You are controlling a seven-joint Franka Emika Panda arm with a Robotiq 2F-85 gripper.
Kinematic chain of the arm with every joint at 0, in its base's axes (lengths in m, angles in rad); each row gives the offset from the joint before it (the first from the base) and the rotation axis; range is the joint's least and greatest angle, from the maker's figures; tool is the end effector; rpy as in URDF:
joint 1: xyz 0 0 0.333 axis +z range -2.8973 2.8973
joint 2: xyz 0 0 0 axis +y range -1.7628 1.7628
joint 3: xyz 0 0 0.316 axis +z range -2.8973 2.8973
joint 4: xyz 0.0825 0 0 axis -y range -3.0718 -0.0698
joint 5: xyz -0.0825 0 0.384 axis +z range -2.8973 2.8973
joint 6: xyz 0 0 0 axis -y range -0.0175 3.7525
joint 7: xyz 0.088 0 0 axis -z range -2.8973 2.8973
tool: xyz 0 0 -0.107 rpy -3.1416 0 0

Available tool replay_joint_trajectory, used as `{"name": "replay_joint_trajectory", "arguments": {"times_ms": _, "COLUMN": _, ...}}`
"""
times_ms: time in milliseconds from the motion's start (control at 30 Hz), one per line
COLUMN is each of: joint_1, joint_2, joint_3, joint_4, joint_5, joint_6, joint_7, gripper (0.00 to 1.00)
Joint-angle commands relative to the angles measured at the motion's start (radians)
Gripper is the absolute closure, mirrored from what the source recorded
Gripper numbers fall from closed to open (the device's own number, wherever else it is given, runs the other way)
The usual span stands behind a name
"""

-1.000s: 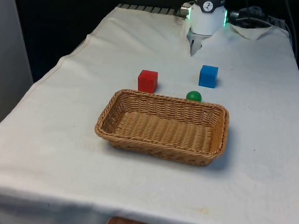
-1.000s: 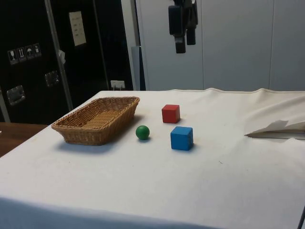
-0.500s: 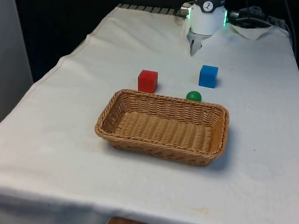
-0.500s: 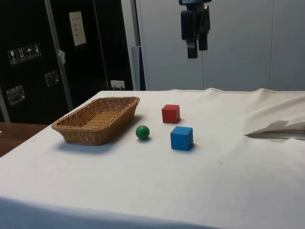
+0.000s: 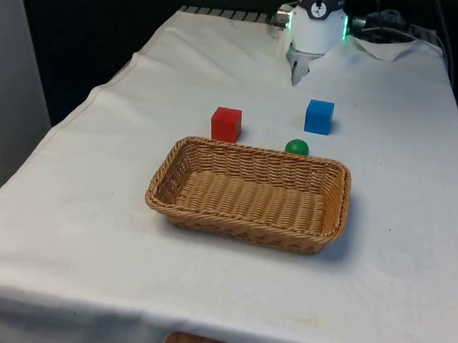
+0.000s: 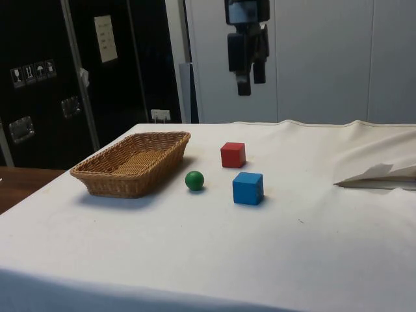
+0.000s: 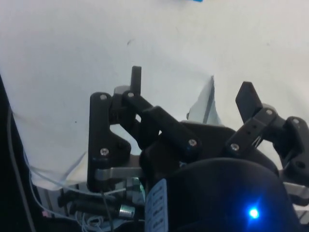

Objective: Place all non-red objects into the basket.

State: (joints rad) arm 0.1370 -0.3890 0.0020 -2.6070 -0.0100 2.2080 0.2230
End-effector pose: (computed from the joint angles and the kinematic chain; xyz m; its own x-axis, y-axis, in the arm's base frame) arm 0.3957 0.0550 0.3831 0.9969 -0.0781 -0.0078 -0.0780 -0.9969 0.0107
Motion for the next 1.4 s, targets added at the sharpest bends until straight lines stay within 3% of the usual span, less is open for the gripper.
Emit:
{"name": "replay_joint_trajectory", "arguments": {"times_ms": 0, "joint_1": 0.005, "joint_2": 0.007, "joint_3": 0.001, "joint_4": 0.001, "joint_5": 0.008, "joint_6": 0.011, "joint_7": -0.003, "gripper": 0.0}}
{"name": "replay_joint_trajectory", "arguments": {"times_ms": 133, "joint_1": 0.01, "joint_2": 0.044, "joint_3": 0.014, "joint_4": 0.011, "joint_5": 0.013, "joint_6": 0.034, "joint_7": -0.005, "gripper": 0.0}}
{"name": "replay_joint_trajectory", "arguments": {"times_ms": 167, "joint_1": 0.004, "joint_2": 0.041, "joint_3": 0.014, "joint_4": 0.011, "joint_5": 0.006, "joint_6": 0.027, "joint_7": -0.006, "gripper": 0.0}}
{"name": "replay_joint_trajectory", "arguments": {"times_ms": 200, "joint_1": 0.011, "joint_2": 0.05, "joint_3": 0.018, "joint_4": 0.012, "joint_5": 0.014, "joint_6": 0.039, "joint_7": -0.005, "gripper": 0.0}}
{"name": "replay_joint_trajectory", "arguments": {"times_ms": 433, "joint_1": 0.013, "joint_2": 0.098, "joint_3": 0.045, "joint_4": 0.018, "joint_5": 0.014, "joint_6": 0.076, "joint_7": -0.015, "gripper": 0.0}}
{"name": "replay_joint_trajectory", "arguments": {"times_ms": 467, "joint_1": 0.008, "joint_2": 0.086, "joint_3": 0.044, "joint_4": 0.014, "joint_5": 0.007, "joint_6": 0.064, "joint_7": -0.009, "gripper": 0.0}}
{"name": "replay_joint_trajectory", "arguments": {"times_ms": 500, "joint_1": 0.013, "joint_2": 0.104, "joint_3": 0.047, "joint_4": 0.018, "joint_5": 0.013, "joint_6": 0.083, "joint_7": -0.018, "gripper": 0.0}}
{"name": "replay_joint_trajectory", "arguments": {"times_ms": 633, "joint_1": 0.011, "joint_2": 0.135, "joint_3": 0.046, "joint_4": 0.02, "joint_5": 0.015, "joint_6": 0.113, "joint_7": -0.038, "gripper": 0.0}}
{"name": "replay_joint_trajectory", "arguments": {"times_ms": 733, "joint_1": 0.009, "joint_2": 0.169, "joint_3": 0.035, "joint_4": 0.023, "joint_5": 0.021, "joint_6": 0.148, "joint_7": -0.067, "gripper": 0.0}}
{"name": "replay_joint_trajectory", "arguments": {"times_ms": 767, "joint_1": 0.007, "joint_2": 0.161, "joint_3": 0.041, "joint_4": 0.021, "joint_5": 0.007, "joint_6": 0.137, "joint_7": -0.052, "gripper": 0.0}}
{"name": "replay_joint_trajectory", "arguments": {"times_ms": 1000, "joint_1": 0.004, "joint_2": 0.219, "joint_3": 0.0, "joint_4": 0.016, "joint_5": 0.042, "joint_6": 0.208, "joint_7": -0.137, "gripper": 0.0}}
{"name": "replay_joint_trajectory", "arguments": {"times_ms": 1033, "joint_1": 0.002, "joint_2": 0.222, "joint_3": 0.005, "joint_4": 0.023, "joint_5": 0.024, "joint_6": 0.195, "joint_7": -0.12, "gripper": 0.0}}
{"name": "replay_joint_trajectory", "arguments": {"times_ms": 1200, "joint_1": 0.001, "joint_2": 0.234, "joint_3": -0.034, "joint_4": -0.004, "joint_5": 0.071, "joint_6": 0.236, "joint_7": -0.189, "gripper": 0.0}}
{"name": "replay_joint_trajectory", "arguments": {"times_ms": 1367, "joint_1": -0.001, "joint_2": 0.248, "joint_3": -0.05, "joint_4": -0.012, "joint_5": 0.085, "joint_6": 0.253, "joint_7": -0.208, "gripper": 0.0}}
